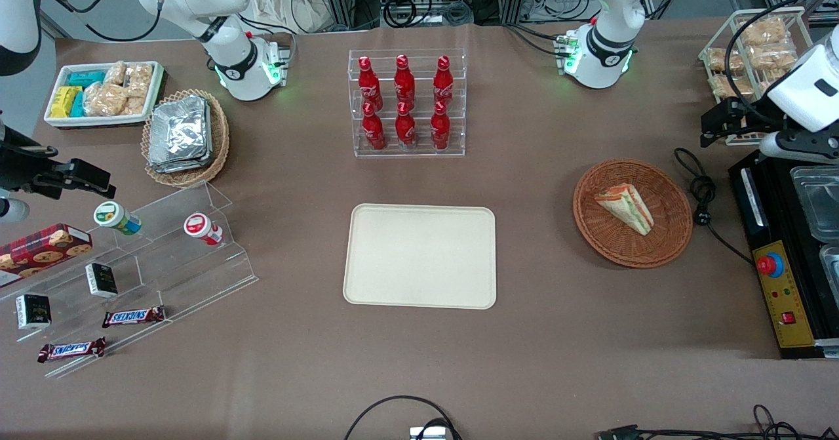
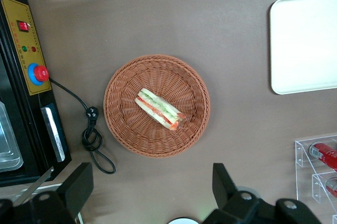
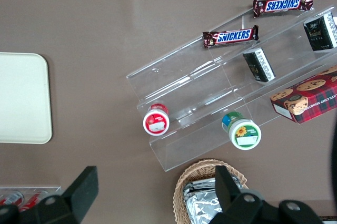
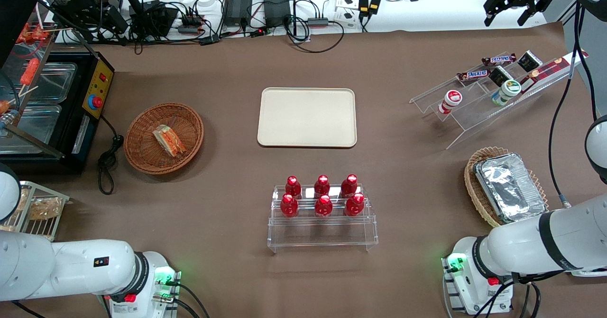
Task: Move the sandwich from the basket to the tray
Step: 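Move the left gripper over the wrapped sandwich in the wicker basket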
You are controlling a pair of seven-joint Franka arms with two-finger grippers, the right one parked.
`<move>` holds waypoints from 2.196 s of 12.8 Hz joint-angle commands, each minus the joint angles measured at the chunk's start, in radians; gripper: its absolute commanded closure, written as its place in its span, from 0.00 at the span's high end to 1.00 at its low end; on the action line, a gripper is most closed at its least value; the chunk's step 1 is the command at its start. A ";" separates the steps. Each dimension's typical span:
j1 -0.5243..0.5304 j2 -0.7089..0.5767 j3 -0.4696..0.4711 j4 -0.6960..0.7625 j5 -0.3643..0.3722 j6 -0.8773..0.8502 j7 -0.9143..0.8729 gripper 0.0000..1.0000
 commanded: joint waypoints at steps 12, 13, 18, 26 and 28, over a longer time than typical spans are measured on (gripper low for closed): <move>-0.019 -0.014 -0.004 -0.198 0.020 0.148 -0.339 1.00; -0.019 -0.029 -0.004 -0.250 0.020 0.193 -0.368 1.00; -0.019 -0.115 -0.004 -0.501 0.022 0.400 -0.445 1.00; -0.019 -0.123 -0.013 -0.782 0.045 0.697 -0.661 1.00; -0.013 -0.117 -0.013 -0.842 0.045 0.782 -0.670 1.00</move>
